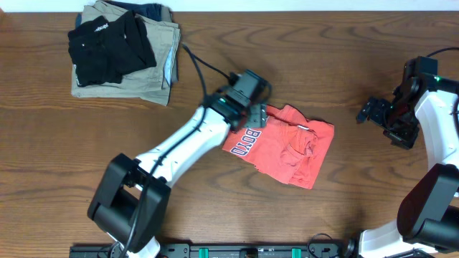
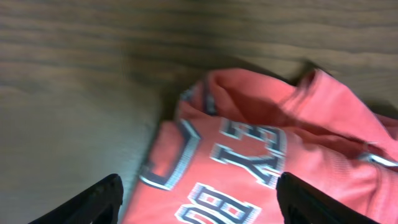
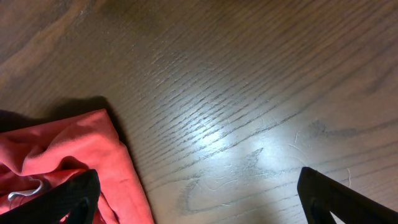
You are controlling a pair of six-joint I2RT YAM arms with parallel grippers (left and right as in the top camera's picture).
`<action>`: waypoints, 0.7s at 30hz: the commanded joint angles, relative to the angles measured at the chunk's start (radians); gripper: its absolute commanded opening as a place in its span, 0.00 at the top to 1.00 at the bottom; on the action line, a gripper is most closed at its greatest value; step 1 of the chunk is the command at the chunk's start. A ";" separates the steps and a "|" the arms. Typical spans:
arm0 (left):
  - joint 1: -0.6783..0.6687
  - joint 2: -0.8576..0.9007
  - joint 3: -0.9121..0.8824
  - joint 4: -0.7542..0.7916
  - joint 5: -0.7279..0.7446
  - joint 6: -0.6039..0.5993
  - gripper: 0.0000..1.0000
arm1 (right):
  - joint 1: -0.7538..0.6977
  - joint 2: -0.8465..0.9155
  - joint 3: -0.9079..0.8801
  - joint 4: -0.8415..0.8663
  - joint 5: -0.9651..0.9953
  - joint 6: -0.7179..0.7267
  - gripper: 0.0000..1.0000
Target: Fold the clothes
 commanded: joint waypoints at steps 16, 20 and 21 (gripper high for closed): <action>0.404 0.165 0.000 -0.078 0.787 0.490 0.02 | -0.009 -0.014 0.014 -0.001 0.011 0.017 0.01; 0.392 0.232 0.000 -0.078 0.808 0.499 0.02 | -0.009 -0.014 0.014 -0.001 0.011 0.017 0.01; 0.386 0.245 0.000 -0.078 0.824 0.509 0.02 | -0.009 -0.014 0.014 -0.001 0.011 0.017 0.01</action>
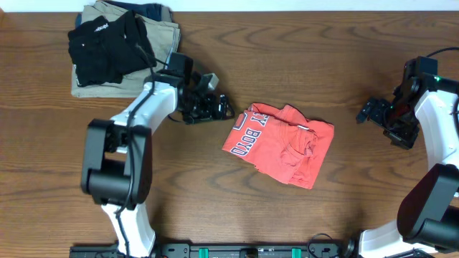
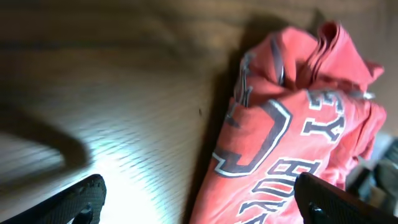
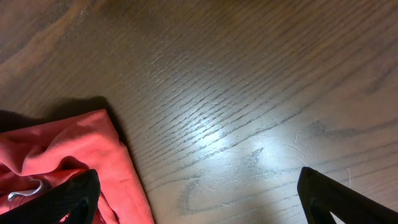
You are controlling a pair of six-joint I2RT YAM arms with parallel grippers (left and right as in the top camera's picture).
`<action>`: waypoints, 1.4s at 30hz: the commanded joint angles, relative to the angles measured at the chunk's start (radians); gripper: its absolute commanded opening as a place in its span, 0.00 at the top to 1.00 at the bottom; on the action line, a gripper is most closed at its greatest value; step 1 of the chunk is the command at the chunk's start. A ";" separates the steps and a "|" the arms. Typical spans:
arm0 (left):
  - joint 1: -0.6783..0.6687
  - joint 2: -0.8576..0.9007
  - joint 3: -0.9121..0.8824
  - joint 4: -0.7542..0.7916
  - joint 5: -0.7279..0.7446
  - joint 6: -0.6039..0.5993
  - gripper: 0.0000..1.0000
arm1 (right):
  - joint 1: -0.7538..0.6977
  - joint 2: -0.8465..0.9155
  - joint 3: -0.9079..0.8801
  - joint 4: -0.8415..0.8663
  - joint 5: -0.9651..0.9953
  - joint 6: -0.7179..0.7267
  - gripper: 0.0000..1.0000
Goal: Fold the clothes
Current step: 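Grasp the folded orange shirt with the left gripper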
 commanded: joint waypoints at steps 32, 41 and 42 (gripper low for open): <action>-0.415 0.089 -0.003 0.128 -0.244 -0.253 0.03 | -0.009 -0.014 0.014 -0.001 0.011 0.017 0.01; -0.492 0.089 -0.003 0.170 -0.374 -0.411 0.81 | -0.009 -0.014 0.014 -0.001 0.011 0.017 0.01; -0.496 0.089 -0.003 0.169 -0.378 -0.411 0.94 | -0.009 -0.014 0.014 -0.001 0.011 0.017 0.01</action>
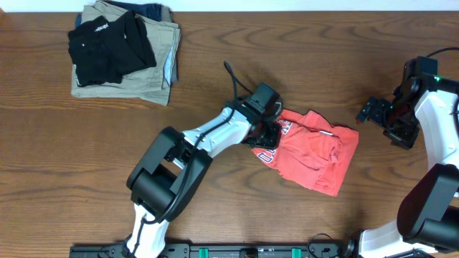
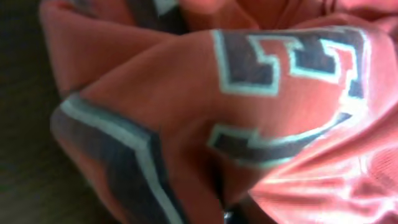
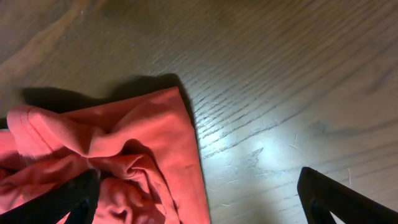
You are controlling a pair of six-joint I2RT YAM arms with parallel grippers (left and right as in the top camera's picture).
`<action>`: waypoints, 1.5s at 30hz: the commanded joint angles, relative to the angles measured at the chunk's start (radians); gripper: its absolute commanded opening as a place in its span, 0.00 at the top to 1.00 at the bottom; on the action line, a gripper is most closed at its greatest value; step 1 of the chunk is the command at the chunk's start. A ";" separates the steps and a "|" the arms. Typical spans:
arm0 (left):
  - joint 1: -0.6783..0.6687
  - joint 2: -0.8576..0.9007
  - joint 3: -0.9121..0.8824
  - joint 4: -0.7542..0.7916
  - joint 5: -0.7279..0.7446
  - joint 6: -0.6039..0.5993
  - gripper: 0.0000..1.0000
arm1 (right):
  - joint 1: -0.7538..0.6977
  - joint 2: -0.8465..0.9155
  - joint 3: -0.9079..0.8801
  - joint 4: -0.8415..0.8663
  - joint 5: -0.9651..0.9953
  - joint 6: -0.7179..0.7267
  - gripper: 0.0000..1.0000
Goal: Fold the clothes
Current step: 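Grasp the folded orange shirt with the left gripper, then carry the shirt to the top-left clothes stack with the left gripper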
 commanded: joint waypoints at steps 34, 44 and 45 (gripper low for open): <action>0.543 0.019 0.275 -0.039 -0.620 0.301 0.94 | -0.009 -0.014 0.014 0.000 0.011 0.017 0.01; 0.552 0.019 0.490 -0.038 -0.620 0.272 0.94 | -0.009 -0.014 0.014 0.000 0.011 0.017 0.01; 0.558 0.018 0.502 -0.033 -0.621 0.269 0.94 | -0.009 -0.014 0.014 0.000 0.011 0.017 0.01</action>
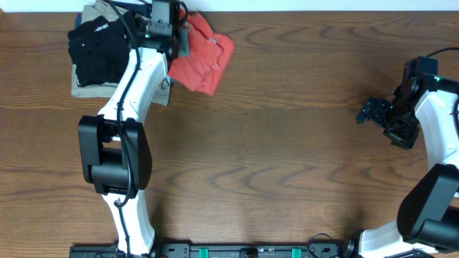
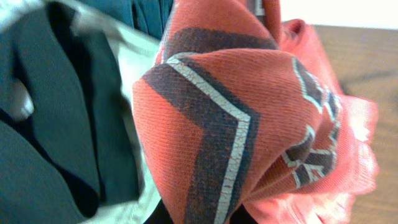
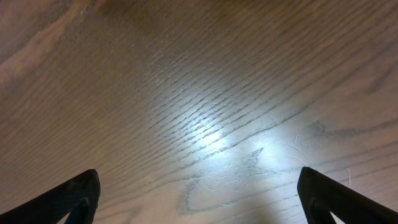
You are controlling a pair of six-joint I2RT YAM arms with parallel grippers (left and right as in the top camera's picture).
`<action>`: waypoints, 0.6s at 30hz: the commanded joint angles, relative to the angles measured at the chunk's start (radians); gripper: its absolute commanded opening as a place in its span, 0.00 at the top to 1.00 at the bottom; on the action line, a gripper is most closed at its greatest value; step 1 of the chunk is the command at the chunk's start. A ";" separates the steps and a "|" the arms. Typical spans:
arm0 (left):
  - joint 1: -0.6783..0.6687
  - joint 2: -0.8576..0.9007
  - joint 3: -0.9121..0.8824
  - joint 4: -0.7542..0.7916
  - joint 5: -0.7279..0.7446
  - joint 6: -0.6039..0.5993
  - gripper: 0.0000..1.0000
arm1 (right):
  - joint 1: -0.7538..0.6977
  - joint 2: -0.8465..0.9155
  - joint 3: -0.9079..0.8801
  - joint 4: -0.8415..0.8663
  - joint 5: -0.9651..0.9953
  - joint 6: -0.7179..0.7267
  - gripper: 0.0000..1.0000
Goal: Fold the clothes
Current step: 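Carry the shirt to the top-left clothes stack with the left gripper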
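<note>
A bunched red shirt [image 1: 206,52] with dark lettering sits at the table's back left, against the right edge of the stack of folded clothes [image 1: 115,54]. My left gripper [image 1: 174,34] is shut on the shirt's upper left part. In the left wrist view the red shirt [image 2: 249,106] fills the frame and hides the fingers, with the stack's dark garment [image 2: 50,124] and beige cloth [image 2: 134,81] to its left. My right gripper [image 1: 373,112] stands open at the right, over bare wood, both black fingertips [image 3: 73,198] showing.
The stack has a black garment [image 1: 107,44] on top of beige trousers [image 1: 154,97], with something dark blue behind. The wooden table [image 1: 287,158] stretches between the arms. The table's back edge runs just behind the stack.
The left gripper was at the shirt in the table's middle; now it holds the shirt at the back left beside the stack. The shirt has left the right wrist view. The right arm is unchanged.
The left gripper stood open over the shirt's lettered left edge at mid-table. Then it was off to the left near the stack, open, the shirt lying alone. Then it was on the shirt, which had shifted right. Now it holds the shirt beside the stack.
</note>
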 commanded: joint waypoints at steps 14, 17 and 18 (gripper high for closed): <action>0.123 -0.060 0.055 0.189 -0.159 -0.016 0.94 | -0.009 -0.014 0.014 -0.001 0.011 0.017 0.01; 0.142 -0.085 0.055 0.187 -0.159 -0.020 0.94 | -0.009 -0.014 0.014 -0.001 0.011 0.017 0.01; 0.148 -0.091 0.055 0.179 -0.159 -0.021 0.94 | -0.009 -0.014 0.014 -0.001 0.011 0.017 0.01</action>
